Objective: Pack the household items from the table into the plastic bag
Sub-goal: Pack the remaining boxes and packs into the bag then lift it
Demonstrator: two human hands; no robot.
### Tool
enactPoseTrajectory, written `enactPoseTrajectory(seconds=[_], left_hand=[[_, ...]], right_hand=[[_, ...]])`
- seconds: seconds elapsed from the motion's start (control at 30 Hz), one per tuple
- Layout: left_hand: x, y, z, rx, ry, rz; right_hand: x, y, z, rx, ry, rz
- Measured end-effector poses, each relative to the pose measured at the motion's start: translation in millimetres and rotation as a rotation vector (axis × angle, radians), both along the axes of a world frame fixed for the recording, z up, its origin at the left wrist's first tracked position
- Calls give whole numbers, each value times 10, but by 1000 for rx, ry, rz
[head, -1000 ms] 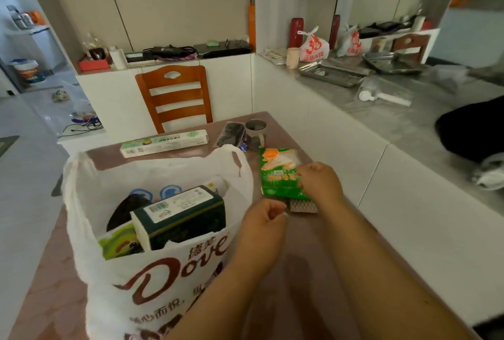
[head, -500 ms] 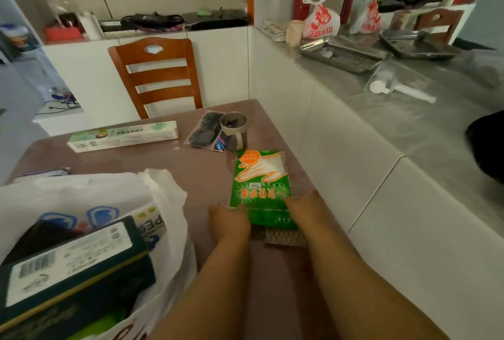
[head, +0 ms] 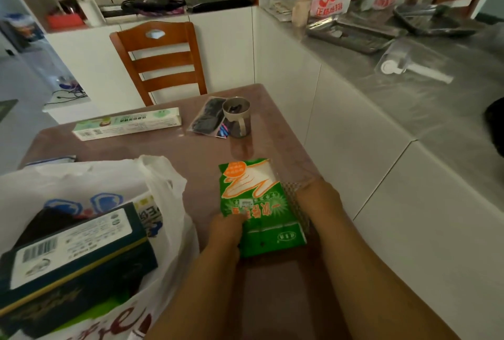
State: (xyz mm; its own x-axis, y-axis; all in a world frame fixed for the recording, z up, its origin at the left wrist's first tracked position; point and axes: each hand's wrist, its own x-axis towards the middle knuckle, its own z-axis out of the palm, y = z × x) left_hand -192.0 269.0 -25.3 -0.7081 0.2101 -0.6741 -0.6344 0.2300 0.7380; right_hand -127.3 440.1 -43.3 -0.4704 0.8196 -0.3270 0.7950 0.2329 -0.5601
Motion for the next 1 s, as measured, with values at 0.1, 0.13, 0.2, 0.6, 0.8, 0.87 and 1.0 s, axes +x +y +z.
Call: enactPoseTrajectory(seconds=[0.1, 0.13, 0.2, 0.6, 0.8, 0.87, 1.0], left_hand=[[145, -100, -81, 7, 93, 73], [205, -153, -98, 9, 108, 91], [284, -241, -150, -12, 112, 122], [246, -252, -136, 126, 10, 143], [287, -203, -34, 140, 36, 67], [328, -205, 12, 138, 79, 21], [409, -206, 254, 178, 173, -24]], right_hand=[[-27, -42, -80, -43, 50, 13], [-42, -56, -124, -78, 48, 34], [-80, -70, -186, -93, 33, 62], [-260, -148, 505, -422, 141, 203], [-283, -465, 235, -578, 137, 137], [-218, -441, 300, -724, 185, 69], [-36, -424, 596, -791, 295, 0]])
